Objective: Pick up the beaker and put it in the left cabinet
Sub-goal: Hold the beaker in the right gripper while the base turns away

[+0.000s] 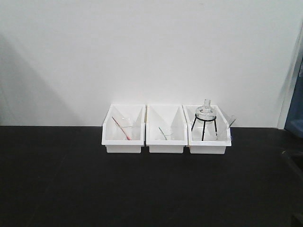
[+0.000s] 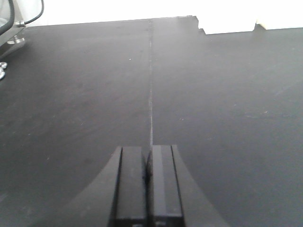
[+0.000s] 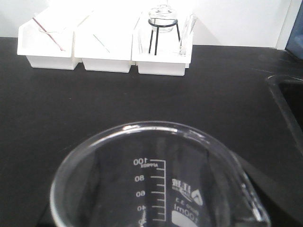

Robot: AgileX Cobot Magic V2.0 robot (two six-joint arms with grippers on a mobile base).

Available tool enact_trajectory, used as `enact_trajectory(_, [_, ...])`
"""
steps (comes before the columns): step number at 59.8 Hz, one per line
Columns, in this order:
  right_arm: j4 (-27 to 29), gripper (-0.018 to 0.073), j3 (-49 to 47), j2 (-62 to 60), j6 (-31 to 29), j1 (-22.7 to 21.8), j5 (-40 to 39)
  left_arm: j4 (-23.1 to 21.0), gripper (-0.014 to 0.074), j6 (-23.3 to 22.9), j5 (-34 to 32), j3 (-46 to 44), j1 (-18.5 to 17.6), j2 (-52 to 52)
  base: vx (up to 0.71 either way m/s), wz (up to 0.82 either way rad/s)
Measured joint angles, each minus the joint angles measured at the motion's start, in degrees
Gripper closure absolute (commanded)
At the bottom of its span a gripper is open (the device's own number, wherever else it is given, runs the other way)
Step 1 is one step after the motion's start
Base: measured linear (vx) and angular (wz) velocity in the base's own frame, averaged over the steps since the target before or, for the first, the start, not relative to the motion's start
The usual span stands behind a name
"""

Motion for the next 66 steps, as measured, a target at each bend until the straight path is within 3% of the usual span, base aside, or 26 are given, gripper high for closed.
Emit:
enact_trajectory(25, [0.0,0.0561,0.0,-0.1,0.0,0.0,0.3,0.0,0.0593,0.0,0.0,0.0,0.0,0.0,-0.04,0.33])
enact_trajectory(66, [0.0,0.0561,0.0,-0.1,0.0,0.0,0.3,0.0,0.0593,0.0,0.0,0.0,0.0,0.0,-0.04,0.83])
